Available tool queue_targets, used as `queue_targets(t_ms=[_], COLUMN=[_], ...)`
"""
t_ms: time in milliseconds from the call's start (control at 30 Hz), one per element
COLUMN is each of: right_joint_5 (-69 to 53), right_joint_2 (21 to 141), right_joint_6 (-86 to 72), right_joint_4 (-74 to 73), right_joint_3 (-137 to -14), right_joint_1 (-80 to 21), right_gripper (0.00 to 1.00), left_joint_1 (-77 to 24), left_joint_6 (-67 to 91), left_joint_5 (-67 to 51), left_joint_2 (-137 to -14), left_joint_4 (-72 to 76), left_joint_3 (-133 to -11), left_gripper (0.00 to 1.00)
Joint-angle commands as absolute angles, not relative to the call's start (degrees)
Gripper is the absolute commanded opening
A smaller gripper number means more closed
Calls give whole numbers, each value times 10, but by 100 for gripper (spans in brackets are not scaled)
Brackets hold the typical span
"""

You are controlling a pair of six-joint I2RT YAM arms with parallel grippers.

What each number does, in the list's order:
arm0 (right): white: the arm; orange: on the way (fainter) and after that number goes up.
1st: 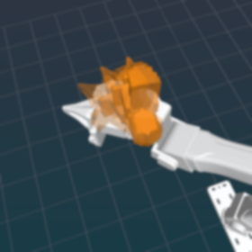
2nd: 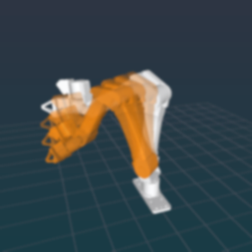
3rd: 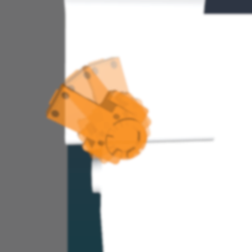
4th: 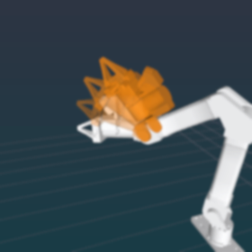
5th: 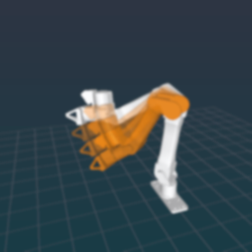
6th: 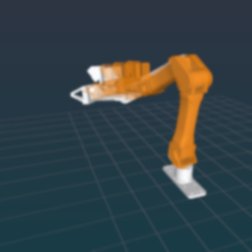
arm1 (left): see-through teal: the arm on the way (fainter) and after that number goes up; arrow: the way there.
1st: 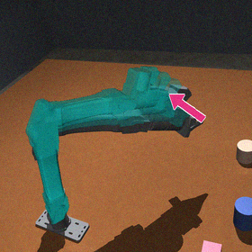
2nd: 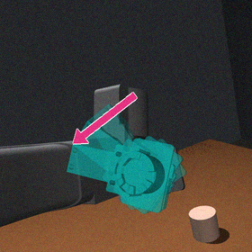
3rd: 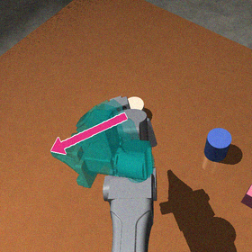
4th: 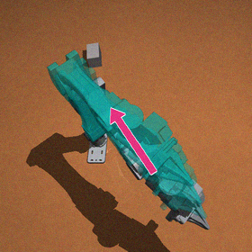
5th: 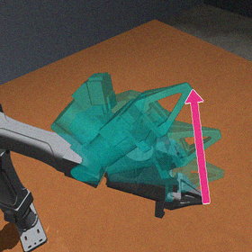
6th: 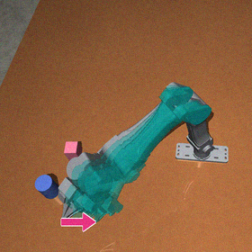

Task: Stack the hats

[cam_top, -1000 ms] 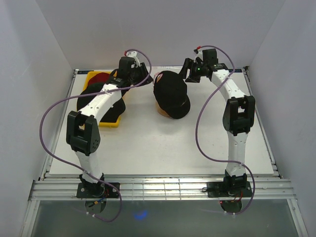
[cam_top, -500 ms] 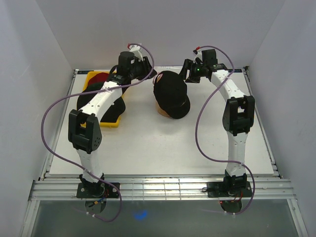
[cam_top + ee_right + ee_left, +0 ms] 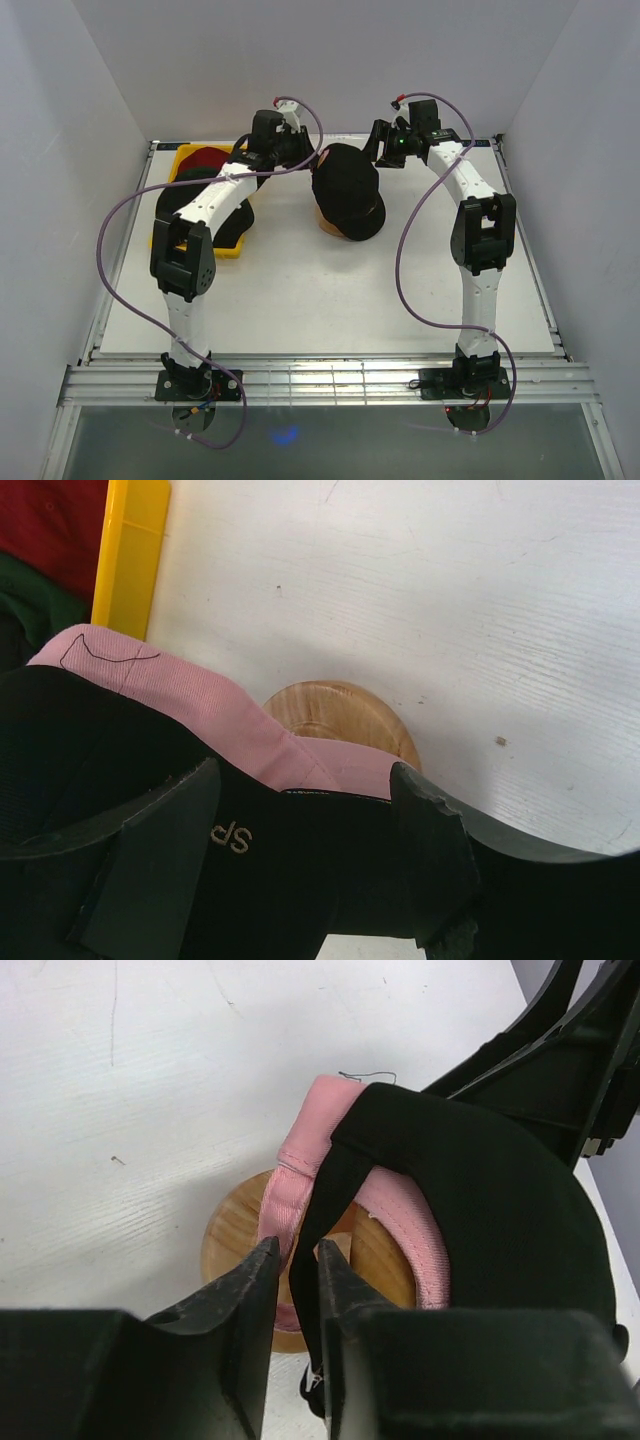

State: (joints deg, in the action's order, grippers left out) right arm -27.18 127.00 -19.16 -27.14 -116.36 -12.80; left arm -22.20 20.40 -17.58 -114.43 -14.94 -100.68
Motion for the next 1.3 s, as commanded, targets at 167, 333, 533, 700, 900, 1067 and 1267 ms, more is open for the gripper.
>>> queue_targets(t_ms=[167,333,533,700,900,1067,1267], right_joint_5=[-261,-195,-191,-213,-286,-323,-329], right_joint_2=[1243,1223,1179,1105,1028,1015,1038], right_joint_6=[-184,-190,-214,-224,-257,-310,-353], right_joint_4=[-285,-306,-301,-254,-140,-55,9], right_joint_3=[-1179,-1166,-1087,-970,-782,-682,-650], right_joint_1=[-136,-130,-104,-80,-72,-76,-81], right_gripper=[73,75,78,79,81,80,81], left_joint_1=[-240,-241,-241,-241,-241,-241,-241], left_joint_6=[181,180,180,180,182,182,182], left_joint_5=[-132,-111,-96,-90,-68,-66,-62], left_joint_2=[-1138,-1137,-1129,-1127,-1132,-1129,-1134], left_joint_4=[-178,-190,-190,-192,-207,-208,-214], left_joint_3=[-1032,-1028,-1009,-1001,-998,-991,-993], left_gripper=[15,0,0,0,0,0,0])
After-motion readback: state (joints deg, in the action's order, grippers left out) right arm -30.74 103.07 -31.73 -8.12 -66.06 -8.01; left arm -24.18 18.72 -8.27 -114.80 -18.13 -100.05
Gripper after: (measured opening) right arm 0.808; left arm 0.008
